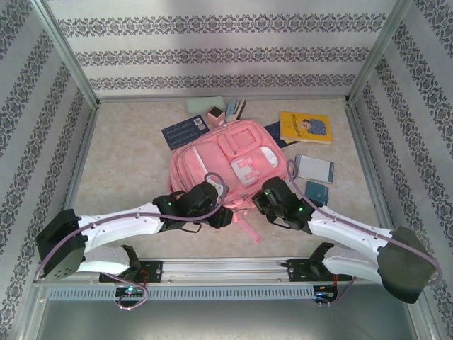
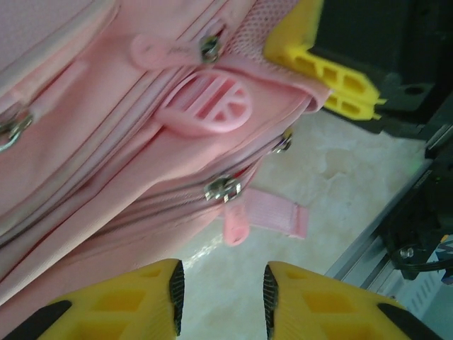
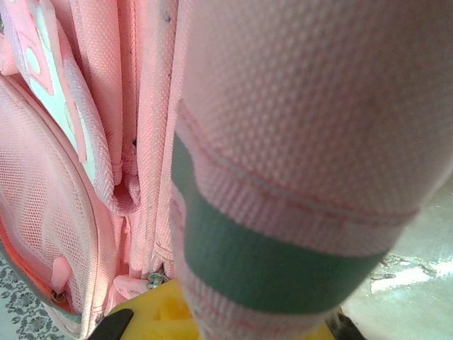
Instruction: Pack the student bag
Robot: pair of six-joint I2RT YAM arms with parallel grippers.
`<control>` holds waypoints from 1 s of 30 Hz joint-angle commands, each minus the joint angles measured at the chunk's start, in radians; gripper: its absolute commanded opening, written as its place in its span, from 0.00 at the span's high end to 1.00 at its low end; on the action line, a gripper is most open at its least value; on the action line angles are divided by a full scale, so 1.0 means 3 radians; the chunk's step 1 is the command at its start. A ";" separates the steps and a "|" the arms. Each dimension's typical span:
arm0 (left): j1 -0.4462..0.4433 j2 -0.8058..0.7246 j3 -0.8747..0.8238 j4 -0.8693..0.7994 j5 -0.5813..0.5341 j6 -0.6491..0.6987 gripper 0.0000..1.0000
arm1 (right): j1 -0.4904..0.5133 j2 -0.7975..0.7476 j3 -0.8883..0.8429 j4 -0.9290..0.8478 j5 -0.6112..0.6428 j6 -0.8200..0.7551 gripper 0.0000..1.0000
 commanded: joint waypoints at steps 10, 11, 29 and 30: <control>-0.0226 0.0587 0.0910 -0.1260 -0.0531 -0.0406 0.58 | 0.0038 -0.0066 0.0521 -0.0469 0.0228 0.0167 1.00; -0.0232 0.0617 0.0953 -0.1294 -0.0540 -0.0413 0.57 | 0.0043 -0.0059 0.0547 -0.0472 0.0227 0.0166 1.00; -0.0330 0.0992 0.1318 -0.1558 -0.0712 -0.0415 0.59 | 0.0120 0.0079 0.0657 -0.0316 0.0151 0.0231 1.00; -0.0336 0.1019 0.1335 -0.1589 -0.0738 -0.0410 0.61 | 0.0120 0.0079 0.0653 -0.0313 0.0154 0.0229 1.00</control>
